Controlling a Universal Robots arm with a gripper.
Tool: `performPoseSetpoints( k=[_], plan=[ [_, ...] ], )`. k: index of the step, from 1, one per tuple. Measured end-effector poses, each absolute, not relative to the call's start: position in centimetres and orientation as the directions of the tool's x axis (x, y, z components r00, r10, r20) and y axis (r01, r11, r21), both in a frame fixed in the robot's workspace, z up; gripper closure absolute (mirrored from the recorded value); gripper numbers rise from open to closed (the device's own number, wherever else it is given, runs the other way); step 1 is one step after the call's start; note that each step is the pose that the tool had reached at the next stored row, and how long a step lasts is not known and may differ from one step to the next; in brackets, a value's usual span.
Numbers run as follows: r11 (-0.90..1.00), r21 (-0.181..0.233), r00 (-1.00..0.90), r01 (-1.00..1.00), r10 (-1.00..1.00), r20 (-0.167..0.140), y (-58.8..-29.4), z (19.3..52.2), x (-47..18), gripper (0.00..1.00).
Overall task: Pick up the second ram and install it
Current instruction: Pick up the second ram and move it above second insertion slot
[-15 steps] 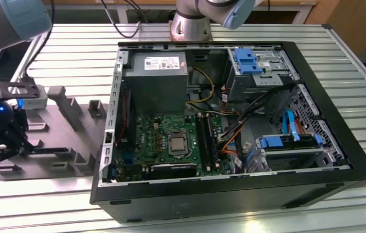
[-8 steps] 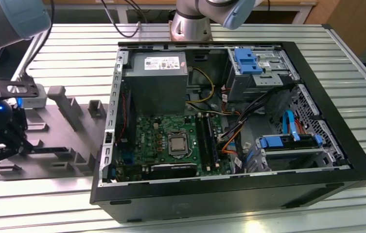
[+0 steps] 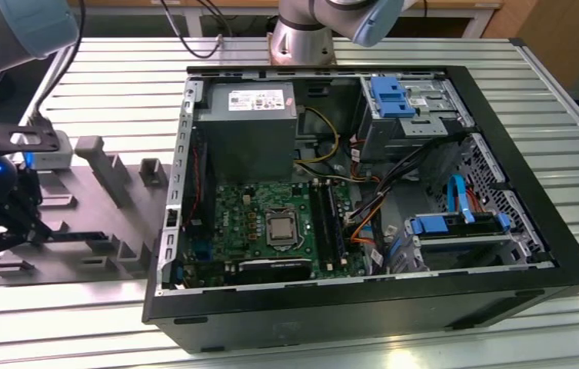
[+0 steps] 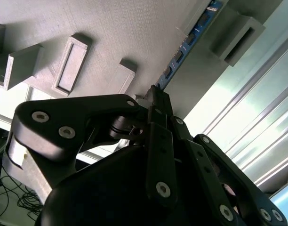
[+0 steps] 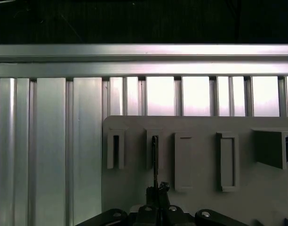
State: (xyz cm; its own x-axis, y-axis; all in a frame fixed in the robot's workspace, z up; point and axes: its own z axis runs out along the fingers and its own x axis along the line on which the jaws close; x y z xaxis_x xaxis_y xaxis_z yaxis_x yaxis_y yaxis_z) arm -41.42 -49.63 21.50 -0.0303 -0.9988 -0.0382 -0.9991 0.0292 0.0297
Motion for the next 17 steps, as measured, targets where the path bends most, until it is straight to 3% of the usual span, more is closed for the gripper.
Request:
performPoseSetpoints(
  k=[17],
  plan=[
    [0.029, 0.030, -0.030, -0.999, -0.999, -0.039, -49.63, 22.12, -41.42, 0.89]
  ],
)
